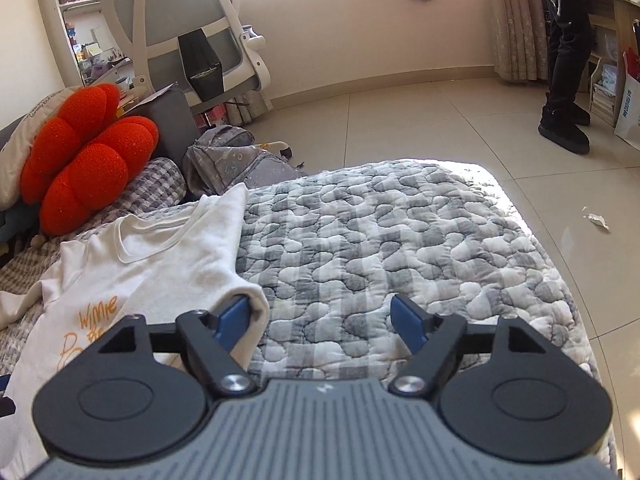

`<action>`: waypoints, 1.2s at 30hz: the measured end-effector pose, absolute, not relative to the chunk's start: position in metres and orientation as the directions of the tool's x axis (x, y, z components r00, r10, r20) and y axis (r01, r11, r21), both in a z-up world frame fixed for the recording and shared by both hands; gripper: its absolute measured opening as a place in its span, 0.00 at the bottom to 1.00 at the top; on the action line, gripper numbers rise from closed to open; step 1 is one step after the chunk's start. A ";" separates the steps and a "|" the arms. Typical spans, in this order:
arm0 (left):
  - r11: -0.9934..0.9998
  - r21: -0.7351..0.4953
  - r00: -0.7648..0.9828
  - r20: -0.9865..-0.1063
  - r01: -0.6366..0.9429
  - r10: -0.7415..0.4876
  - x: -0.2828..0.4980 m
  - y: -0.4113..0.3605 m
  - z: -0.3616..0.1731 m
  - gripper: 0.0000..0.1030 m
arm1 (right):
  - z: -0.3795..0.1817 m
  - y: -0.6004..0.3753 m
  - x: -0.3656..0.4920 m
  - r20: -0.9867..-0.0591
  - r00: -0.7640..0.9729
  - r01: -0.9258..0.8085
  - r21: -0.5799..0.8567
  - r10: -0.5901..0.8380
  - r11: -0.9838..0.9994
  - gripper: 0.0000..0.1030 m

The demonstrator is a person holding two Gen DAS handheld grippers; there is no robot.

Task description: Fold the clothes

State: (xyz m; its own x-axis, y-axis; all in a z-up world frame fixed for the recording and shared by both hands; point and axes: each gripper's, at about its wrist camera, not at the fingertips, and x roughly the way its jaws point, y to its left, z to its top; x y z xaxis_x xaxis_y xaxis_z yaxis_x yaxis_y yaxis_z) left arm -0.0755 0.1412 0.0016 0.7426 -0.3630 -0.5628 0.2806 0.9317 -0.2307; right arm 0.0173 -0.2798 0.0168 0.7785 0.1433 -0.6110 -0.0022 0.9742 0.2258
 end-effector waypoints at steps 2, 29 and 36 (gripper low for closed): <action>0.930 -0.220 0.746 -0.556 0.294 -0.367 -0.077 0.140 0.002 0.96 | 0.015 -0.279 0.017 -0.621 0.764 -0.012 0.260 0.176 0.966 0.76; 0.903 -0.288 0.739 -0.521 0.320 -0.427 -0.079 0.146 -0.001 0.99 | 0.027 -0.192 0.147 -0.710 0.678 -0.245 0.027 0.191 0.969 0.08; 0.888 -0.332 0.739 -0.500 0.318 -0.451 -0.081 0.152 -0.001 0.99 | 0.032 -0.180 0.149 -0.640 0.763 -0.241 -0.143 0.096 0.960 0.06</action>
State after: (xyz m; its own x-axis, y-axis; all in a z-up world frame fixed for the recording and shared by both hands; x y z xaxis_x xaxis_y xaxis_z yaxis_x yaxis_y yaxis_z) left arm -0.0806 0.1516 -0.0009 0.7394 -0.4511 -0.4998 0.3178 0.8883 -0.3316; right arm 0.1491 -0.1802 0.0321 0.7627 0.0962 -0.6396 -0.2408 0.9600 -0.1427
